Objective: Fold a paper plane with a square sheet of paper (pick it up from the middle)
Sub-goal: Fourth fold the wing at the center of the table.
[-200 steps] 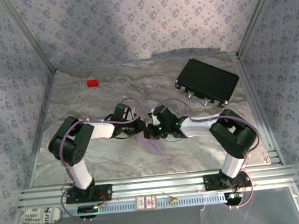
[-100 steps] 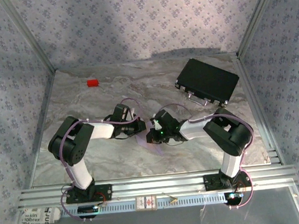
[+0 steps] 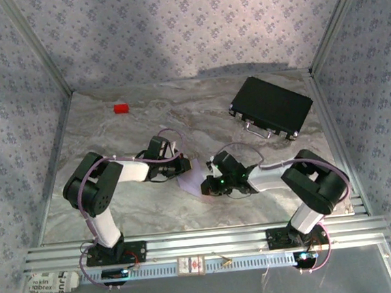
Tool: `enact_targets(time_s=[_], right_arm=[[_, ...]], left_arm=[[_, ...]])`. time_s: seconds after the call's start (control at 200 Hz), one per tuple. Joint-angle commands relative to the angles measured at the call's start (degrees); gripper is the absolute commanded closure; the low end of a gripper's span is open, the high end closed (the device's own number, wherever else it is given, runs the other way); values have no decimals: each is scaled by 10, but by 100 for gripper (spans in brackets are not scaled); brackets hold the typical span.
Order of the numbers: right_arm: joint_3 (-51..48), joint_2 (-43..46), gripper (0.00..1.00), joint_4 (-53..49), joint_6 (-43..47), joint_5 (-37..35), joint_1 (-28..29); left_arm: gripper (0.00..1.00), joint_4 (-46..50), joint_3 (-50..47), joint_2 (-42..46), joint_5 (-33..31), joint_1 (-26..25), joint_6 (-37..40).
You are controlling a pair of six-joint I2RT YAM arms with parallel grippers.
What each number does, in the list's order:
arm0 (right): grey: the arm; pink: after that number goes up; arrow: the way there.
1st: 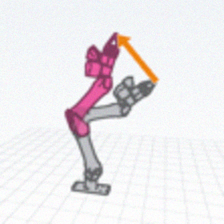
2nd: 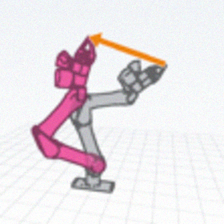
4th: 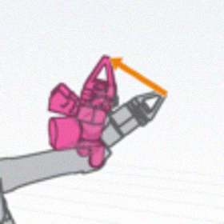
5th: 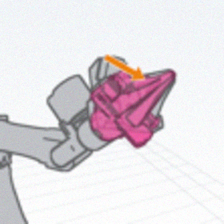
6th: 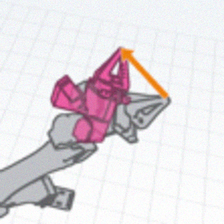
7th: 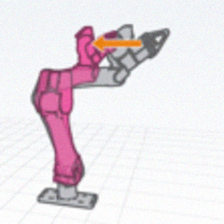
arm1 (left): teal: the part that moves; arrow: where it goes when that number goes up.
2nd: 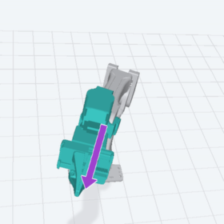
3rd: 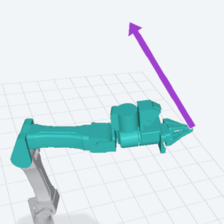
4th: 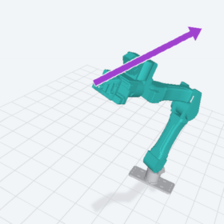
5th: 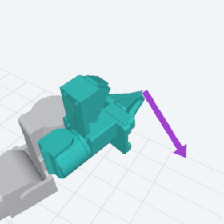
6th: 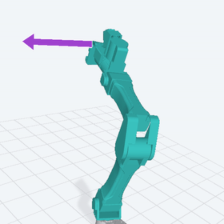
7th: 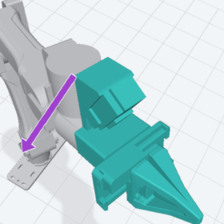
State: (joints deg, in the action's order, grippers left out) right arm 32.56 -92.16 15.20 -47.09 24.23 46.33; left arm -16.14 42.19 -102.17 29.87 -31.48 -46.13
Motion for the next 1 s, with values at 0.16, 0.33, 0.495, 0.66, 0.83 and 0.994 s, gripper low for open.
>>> enact_targets(time_s=[0.16, 0.33, 0.495, 0.66, 0.83, 0.994], right_arm=[[-76, 51, 99, -55, -4, -22, 16], [-97, 86, 99, -62, -8, -23, 16], [-52, 114, 99, -78, -3, -21, 17], [-1, 90, 99, -81, 13, -16, 16], [-4, 40, 99, -66, 12, -8, 16], [-63, 44, 99, -36, -13, -14, 26]], left_arm=[[94, 31, -15, -14, -26, 9, 2], [94, 31, -17, -13, -27, 8, 2], [94, 35, -18, -11, -32, 8, 5], [94, 33, -19, -10, -33, 9, 2], [94, 34, -19, -9, -32, 9, 4], [94, 33, -21, -8, -33, 8, 1]])
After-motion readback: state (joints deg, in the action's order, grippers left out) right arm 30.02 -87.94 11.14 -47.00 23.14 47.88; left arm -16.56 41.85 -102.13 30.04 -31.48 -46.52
